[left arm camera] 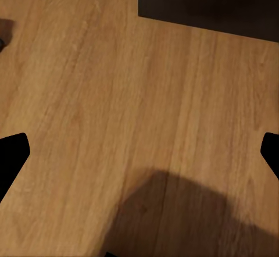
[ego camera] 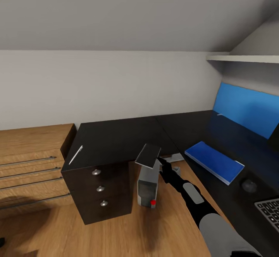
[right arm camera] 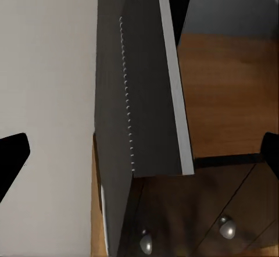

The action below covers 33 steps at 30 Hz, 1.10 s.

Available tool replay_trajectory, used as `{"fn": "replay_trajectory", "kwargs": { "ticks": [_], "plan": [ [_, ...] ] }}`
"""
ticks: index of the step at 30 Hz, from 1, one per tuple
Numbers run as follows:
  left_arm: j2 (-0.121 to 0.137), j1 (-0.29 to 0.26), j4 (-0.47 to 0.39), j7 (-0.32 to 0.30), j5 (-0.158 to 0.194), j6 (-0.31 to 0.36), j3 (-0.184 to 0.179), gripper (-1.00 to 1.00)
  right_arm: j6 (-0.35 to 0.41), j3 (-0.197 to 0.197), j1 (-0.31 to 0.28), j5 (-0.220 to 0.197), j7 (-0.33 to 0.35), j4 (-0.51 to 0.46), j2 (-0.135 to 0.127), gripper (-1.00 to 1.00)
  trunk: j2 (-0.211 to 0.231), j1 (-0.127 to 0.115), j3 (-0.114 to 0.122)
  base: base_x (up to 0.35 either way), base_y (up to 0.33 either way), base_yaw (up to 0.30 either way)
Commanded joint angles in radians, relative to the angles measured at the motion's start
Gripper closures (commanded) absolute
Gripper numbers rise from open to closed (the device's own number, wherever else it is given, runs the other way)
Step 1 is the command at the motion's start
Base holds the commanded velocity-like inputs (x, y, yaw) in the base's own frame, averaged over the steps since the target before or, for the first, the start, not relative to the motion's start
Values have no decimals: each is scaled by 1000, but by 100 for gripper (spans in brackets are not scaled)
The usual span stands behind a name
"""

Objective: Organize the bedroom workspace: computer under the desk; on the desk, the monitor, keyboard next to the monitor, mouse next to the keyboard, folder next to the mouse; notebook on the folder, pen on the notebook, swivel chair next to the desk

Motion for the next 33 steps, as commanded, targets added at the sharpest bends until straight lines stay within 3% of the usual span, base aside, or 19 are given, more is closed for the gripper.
{"fn": "replay_trajectory", "kwargs": {
  "ticks": [1, 7, 12, 13, 15, 16, 17, 20, 22, 25, 29, 33],
  "plan": [
    [-1, -1, 0, 0, 6, -3, 1, -100, -3, -4, -1, 1, 1, 0, 0, -100, -8, 4, -4, 0, 0, 0],
    [0, -1, -7, -1, 7, -1, 1, -100, -40, -3, -1, 48, -3, 0, -4, -100, -50, 27, -23, 0, 0, 0],
    [-17, -1, -108, -1, 6, 12, 2, -100, -40, 0, -2, 123, -18, -1, -10, -100, -85, 46, -39, 0, 0, 0],
    [-30, 0, -159, 0, 5, 31, 2, -100, -40, -1, -2, 162, -25, -4, -11, -100, -92, 50, -42, 0, 0, 0],
    [-44, 2, -219, 0, 4, 68, 2, -100, -40, -1, -2, 203, -31, -12, -11, -100, -106, 58, -48, 0, 0, 0],
    [-50, 6, -252, 0, 3, 94, 3, -100, -40, -1, -2, 221, -32, -17, -11, -100, -113, 61, -51, 0, 0, 0],
    [-59, 21, -325, 0, 4, 161, 2, -100, -41, -2, -2, 253, -33, -26, -11, -100, -120, 65, -54, 0, 0, 0],
    [-69, 56, -456, 0, 5, 287, 2, -100, -44, -4, -2, 282, -32, -35, -11, -100, -141, 77, -64, 0, 0, 0],
    [-90, 103, -665, -1, 6, 482, 1, -100, -46, -6, -2, 300, -13, -41, -12, -100, -148, 81, -67, 0, 0, 0],
    [-107, 128, -833, -4, 8, 653, 0, -100, -46, -7, -2, 307, 32, -43, -12, -100, -148, 81, -67, 0, 0, 0],
    [-116, 142, -921, -7, 18, 760, 1, -100, -43, -7, -1, 310, 117, -42, -12, -100, -148, 81, -67, 0, 0, 0],
    [-116, 145, -897, -8, 19, 776, 1, -100, -40, -7, -1, 312, 152, -40, -12, -100, -148, 81, -67, 0, 0, 0]
  ]
}}
